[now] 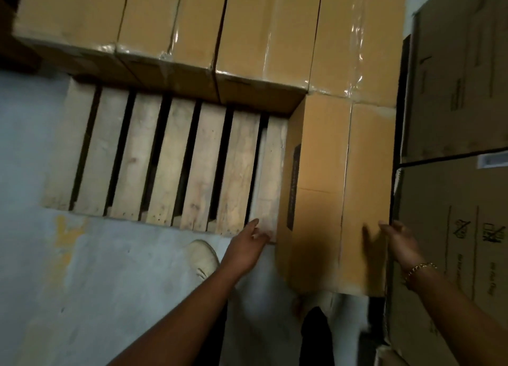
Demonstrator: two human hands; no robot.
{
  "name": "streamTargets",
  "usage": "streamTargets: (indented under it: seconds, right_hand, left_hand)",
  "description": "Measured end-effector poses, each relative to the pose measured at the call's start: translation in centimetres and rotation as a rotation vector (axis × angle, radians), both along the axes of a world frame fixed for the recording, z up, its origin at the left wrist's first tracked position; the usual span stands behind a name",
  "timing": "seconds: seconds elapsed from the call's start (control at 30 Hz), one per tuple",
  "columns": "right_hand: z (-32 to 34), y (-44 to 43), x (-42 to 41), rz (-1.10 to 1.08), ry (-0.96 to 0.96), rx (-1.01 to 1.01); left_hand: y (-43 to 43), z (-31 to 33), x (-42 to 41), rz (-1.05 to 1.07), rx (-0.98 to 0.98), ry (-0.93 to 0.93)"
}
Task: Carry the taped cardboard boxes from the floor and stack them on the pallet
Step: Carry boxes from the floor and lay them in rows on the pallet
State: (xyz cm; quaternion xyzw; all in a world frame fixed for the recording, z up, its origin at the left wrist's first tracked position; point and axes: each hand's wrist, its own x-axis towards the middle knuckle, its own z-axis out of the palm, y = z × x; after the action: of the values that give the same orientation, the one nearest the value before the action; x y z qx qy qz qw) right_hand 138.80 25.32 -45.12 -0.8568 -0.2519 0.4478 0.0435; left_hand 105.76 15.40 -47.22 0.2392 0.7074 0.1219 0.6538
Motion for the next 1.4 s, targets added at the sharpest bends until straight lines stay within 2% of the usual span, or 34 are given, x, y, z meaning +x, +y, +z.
streamTargets:
  seconds: [0.13, 0.27, 0.5, 0.63, 0.77, 0.9, 1.1, 1.4]
  right_hand:
    - [5.3, -1.2, -7.1, 0.086, 0.003, 0.044]
    - [10.2, -2.9, -16.7, 0.252, 0.09, 0.105]
    - [15.1, -6.0, -32.8, 0.516, 0.186, 0.196]
    - [15.8, -8.2, -41.2, 0.612, 0.177, 0.319]
    - [15.6, -11.8, -49.0, 0.796, 0.08, 0.375]
    - [15.8, -14.2, -57.2, 0.91, 0.006, 0.417]
    - [16.7, -15.8, -72.1, 1.018, 0.018, 0.455]
    - [16.4, -18.6, -98.5, 1.058, 0.159, 0.434]
  left_hand:
    - [1.3, 4.0, -9.0, 0.005, 0.058, 0.043]
    - [1.7, 8.4, -16.9, -0.003, 0.12, 0.129]
    - [-1.0, 14.8, -29.3, -0.084, 0.323, 0.292]
    - [-4.1, 17.5, -36.6, -0.168, 0.491, 0.497]
    - [-8.6, 19.0, -43.9, -0.22, 0.524, 0.622]
    - [-12.1, 20.0, -52.0, -0.179, 0.53, 0.694]
    - [-17.0, 20.4, -66.5, -0.092, 0.52, 0.734]
    - [-23.7, 24.4, -91.9, 0.084, 0.531, 0.813]
